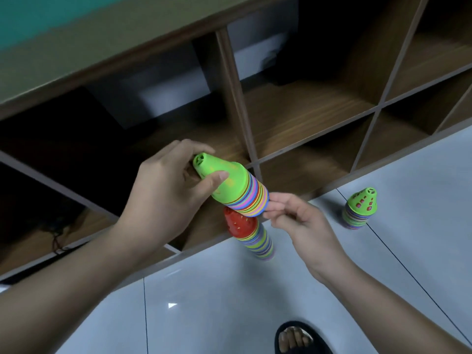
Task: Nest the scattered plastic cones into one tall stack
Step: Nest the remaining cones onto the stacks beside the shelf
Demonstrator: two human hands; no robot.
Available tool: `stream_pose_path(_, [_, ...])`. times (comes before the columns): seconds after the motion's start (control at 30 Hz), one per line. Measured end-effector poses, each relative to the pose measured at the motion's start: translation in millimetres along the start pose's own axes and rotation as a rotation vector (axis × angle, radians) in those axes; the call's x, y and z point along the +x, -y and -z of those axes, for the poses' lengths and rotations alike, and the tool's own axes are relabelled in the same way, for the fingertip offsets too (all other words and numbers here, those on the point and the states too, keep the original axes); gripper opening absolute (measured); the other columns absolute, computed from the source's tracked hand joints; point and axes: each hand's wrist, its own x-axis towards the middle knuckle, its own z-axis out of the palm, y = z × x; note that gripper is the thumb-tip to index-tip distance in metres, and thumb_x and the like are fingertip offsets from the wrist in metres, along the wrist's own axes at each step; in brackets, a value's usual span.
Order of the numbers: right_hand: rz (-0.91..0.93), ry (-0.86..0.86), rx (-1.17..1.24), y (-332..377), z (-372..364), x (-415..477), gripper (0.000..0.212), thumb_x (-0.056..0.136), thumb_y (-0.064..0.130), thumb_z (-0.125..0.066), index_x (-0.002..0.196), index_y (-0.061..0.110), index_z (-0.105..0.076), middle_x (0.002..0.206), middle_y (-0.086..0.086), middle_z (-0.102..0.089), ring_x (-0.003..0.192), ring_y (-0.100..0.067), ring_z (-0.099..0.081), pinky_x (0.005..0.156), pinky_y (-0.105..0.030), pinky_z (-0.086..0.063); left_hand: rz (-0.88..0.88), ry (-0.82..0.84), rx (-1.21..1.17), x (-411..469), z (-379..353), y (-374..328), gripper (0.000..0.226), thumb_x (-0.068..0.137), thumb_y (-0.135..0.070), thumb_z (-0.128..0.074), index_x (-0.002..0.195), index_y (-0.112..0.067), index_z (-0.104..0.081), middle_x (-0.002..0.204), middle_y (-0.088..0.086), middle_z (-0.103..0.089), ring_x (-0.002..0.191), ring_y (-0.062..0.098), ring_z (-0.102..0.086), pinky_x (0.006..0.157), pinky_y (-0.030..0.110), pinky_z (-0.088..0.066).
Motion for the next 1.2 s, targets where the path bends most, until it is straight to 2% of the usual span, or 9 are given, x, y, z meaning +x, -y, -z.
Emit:
stream_pose_path(0.1, [0.002,0.007,-0.032,6.4,-3.4,-3.1,0.049,0.093,-0.017,-0.055,0.122,0.019,-0.073,0.109,-0.002,-0.08,0.102,-0.013,-0.072,0.092,-0.025,-0.053,0.023,-0.024,-0.038,-5.3,8.0,-0.3,0.035,0.09,-0.046,-0.081,0.119,-0.028,-0.073,0.096,-0.008,-0.068,0.083,0.009,-0.064,0.072,0.017,-0.048])
stream_pose_path(0.2, [0.008,0.021,-0.043,11.0,-6.1,-3.0,0.05,0.094,-0.016,-0.055,0.124,0.021,-0.073,0.113,-0.002,-0.08,0.107,-0.017,-0.073,0.098,-0.029,-0.055,0.019,-0.067,-0.078,-3.7,14.0,-4.5,0.034,0.091,-0.045,-0.082,0.12,-0.029,-0.073,0.098,-0.006,-0.07,0.085,0.013,-0.066,0.074,0.025,-0.053])
stream_pose_path(0.33, [-0.03,0.032,-0.09,9.4,-8.9,-0.3,0.047,0.095,-0.011,-0.059,0.122,0.024,-0.073,0.111,0.001,-0.08,0.104,-0.014,-0.072,0.102,-0.031,-0.055,0.04,-0.067,-0.075,-3.3,9.5,1.6,0.034,0.091,-0.046,-0.082,0.119,-0.029,-0.073,0.096,-0.007,-0.07,0.084,0.011,-0.067,0.074,0.027,-0.054])
stream_pose_path(0.47, [-0.116,-0.017,-0.263,-9.8,-5.8,2.6,0.035,0.093,0.006,-0.069,0.114,0.033,-0.074,0.107,0.01,-0.075,0.093,-0.003,-0.067,0.087,-0.02,-0.052,0.037,0.016,-0.043,-8.8,-14.0,16.4,0.031,0.089,-0.045,-0.083,0.115,-0.029,-0.075,0.096,-0.01,-0.067,0.085,0.008,-0.066,0.075,0.023,-0.053])
stream_pose_path(0.57, [-0.198,-0.004,-0.316,-30.1,-0.5,2.3,0.027,0.088,0.025,-0.074,0.113,0.034,-0.072,0.106,0.006,-0.069,0.089,-0.007,-0.063,0.076,-0.018,-0.049,0.038,0.134,-0.042,-13.2,-36.1,23.9,0.033,0.088,-0.048,-0.082,0.115,-0.033,-0.074,0.101,-0.013,-0.066,0.09,0.006,-0.066,0.079,0.024,-0.054])
stream_pose_path(0.67, [-0.241,0.0,-0.339,-41.4,3.2,2.2,0.03,0.092,0.019,-0.071,0.116,0.037,-0.07,0.109,0.006,-0.066,0.089,-0.008,-0.062,0.076,-0.022,-0.048,0.023,0.2,0.018,-12.4,-49.7,23.2,0.035,0.086,-0.055,-0.079,0.115,-0.037,-0.071,0.102,-0.019,-0.06,0.096,0.004,-0.06,0.08,0.013,-0.045])
stream_pose_path(0.8, [-0.23,-0.042,-0.334,-42.4,13.6,4.4,0.031,0.095,0.018,-0.07,0.121,0.034,-0.069,0.109,0.01,-0.066,0.084,0.001,-0.06,0.071,-0.011,-0.047,-0.09,0.164,0.101,-0.5,-52.0,5.7,0.042,0.085,-0.056,-0.077,0.12,-0.035,-0.07,0.104,-0.019,-0.06,0.103,0.01,-0.055,0.088,0.04,-0.052])
stream_pose_path(1.03, [-0.275,-0.162,-0.304,-53.3,61.4,6.6,0.024,0.097,0.015,-0.069,0.113,0.033,-0.071,0.111,0.009,-0.071,0.095,-0.01,-0.066,0.068,-0.011,-0.048,-0.24,0.116,0.001,31.8,-97.9,-62.4,0.032,0.089,-0.048,-0.071,0.111,-0.025,-0.074,0.104,-0.012,-0.068,0.101,0.015,-0.061,0.089,0.039,-0.052])
stream_pose_path(1.2, [-0.347,-0.304,-0.3,-75.1,114.8,6.3,0.02,0.098,0.015,-0.065,0.109,0.031,-0.072,0.103,0.005,-0.075,0.083,-0.015,-0.065,0.068,-0.022,-0.049,-0.231,0.2,-0.094,47.8,-171.4,-90.2,0.026,0.086,-0.044,-0.072,0.103,-0.025,-0.071,0.096,-0.01,-0.067,0.096,0.019,-0.064,0.087,0.042,-0.054])
